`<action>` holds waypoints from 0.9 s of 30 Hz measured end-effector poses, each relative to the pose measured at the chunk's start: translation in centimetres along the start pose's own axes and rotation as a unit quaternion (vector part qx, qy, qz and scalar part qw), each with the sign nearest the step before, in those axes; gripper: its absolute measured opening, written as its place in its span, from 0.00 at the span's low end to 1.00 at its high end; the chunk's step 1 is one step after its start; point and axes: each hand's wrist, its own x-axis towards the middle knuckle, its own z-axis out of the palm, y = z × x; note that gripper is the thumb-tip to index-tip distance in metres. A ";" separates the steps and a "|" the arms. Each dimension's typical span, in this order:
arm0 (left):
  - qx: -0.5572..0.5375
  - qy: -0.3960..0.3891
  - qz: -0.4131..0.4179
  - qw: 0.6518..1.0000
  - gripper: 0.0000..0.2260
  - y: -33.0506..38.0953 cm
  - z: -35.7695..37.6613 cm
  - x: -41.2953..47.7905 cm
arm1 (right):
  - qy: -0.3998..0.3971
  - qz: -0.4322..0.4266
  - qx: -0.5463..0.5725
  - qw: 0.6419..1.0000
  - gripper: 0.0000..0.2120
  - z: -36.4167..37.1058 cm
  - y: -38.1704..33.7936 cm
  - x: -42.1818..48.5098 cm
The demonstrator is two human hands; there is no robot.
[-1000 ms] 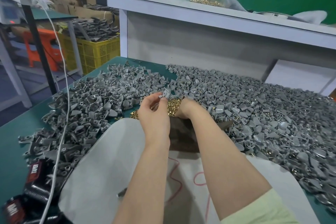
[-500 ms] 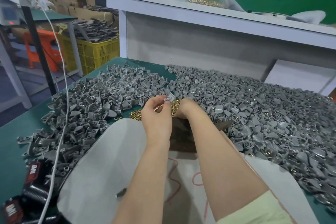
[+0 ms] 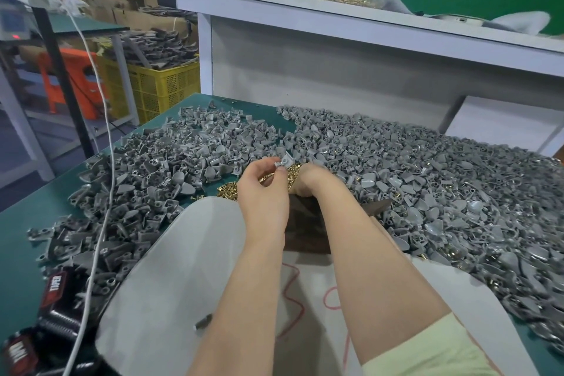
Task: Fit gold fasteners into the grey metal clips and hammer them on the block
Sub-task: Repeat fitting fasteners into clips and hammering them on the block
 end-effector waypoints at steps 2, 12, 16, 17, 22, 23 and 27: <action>0.001 -0.001 -0.003 1.000 0.06 0.0 0.0 0.0 | 0.006 -0.001 0.003 1.000 0.17 0.2 0.0 0.1; 0.044 0.011 0.013 0.999 0.06 0.0 0.0 0.0 | 0.014 0.031 0.059 0.998 0.15 0.5 0.2 0.4; 0.040 0.012 0.023 0.999 0.06 -0.2 0.0 0.2 | -0.001 0.020 0.016 1.000 0.18 0.0 -0.5 -0.1; 0.040 0.012 0.024 0.999 0.06 -0.3 0.0 0.3 | -0.006 0.017 0.025 1.000 0.18 -0.2 -0.6 -0.4; 0.036 0.012 0.027 0.999 0.06 -0.4 0.1 0.4 | -0.020 0.015 0.010 1.000 0.19 -0.2 -0.6 -0.6; 0.033 0.012 0.027 0.999 0.06 -0.4 0.1 0.4 | -0.017 0.021 0.024 0.999 0.19 -0.1 -0.7 -0.7; 0.026 0.014 0.022 0.999 0.07 -0.4 0.1 0.3 | 0.011 0.021 0.118 0.993 0.23 0.2 -1.0 -0.1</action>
